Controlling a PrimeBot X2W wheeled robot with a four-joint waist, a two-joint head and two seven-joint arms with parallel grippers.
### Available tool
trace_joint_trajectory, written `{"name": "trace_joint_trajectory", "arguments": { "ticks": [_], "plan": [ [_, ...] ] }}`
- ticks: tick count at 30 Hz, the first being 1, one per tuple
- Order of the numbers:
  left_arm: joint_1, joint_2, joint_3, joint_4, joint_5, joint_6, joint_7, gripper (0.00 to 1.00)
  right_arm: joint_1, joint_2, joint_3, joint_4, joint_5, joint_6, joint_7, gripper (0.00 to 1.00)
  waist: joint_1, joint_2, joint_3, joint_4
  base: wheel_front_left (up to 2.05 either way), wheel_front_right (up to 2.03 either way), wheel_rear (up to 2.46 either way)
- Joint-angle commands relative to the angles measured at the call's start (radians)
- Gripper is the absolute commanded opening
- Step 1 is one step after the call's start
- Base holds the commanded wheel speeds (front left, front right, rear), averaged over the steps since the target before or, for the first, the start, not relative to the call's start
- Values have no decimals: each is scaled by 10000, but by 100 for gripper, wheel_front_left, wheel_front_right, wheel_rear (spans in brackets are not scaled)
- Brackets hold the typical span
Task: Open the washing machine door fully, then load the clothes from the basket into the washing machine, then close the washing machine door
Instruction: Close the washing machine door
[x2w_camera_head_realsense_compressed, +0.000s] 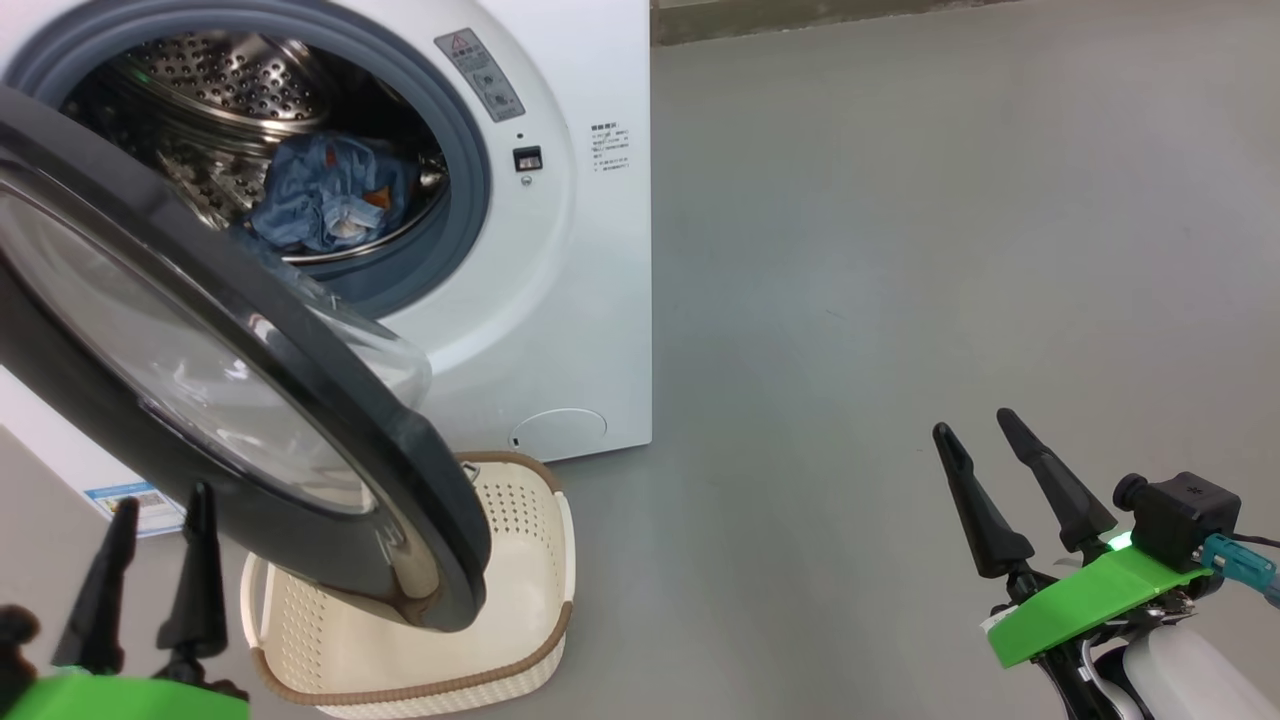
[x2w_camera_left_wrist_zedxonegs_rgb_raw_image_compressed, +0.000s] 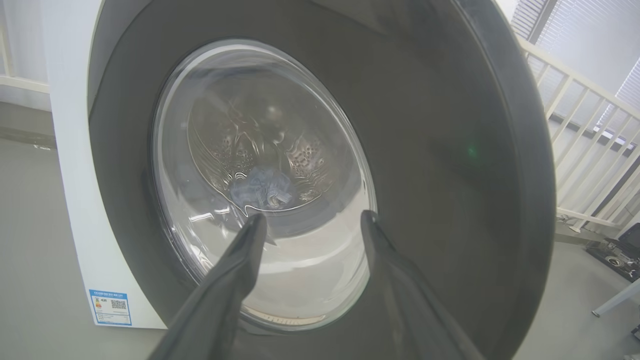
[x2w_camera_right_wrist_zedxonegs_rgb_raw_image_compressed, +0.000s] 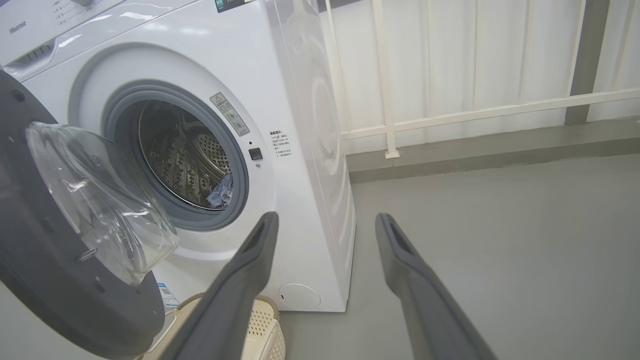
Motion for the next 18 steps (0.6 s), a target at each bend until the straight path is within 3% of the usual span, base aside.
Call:
{"name": "trace_joint_trajectory", "arguments": {
  "ticks": [1,8,18],
  "plan": [
    [-101,93,215,13,282,-26,-416,100,-10,-163,92,-254,-42,44,-80,100,0,-1,-10,-1,0,0,0],
    [57,-86,-32,691,1136,92,-1763,100,1,-197,95,-271,-42,44,-80,100,0,-1,-42,28,0,0,0],
    [-10,-97,-267,1524,1858,214,-2392,100,25,-241,106,-259,-65,44,-80,100,0,-1,-91,102,0,0,0]
  ]
}}
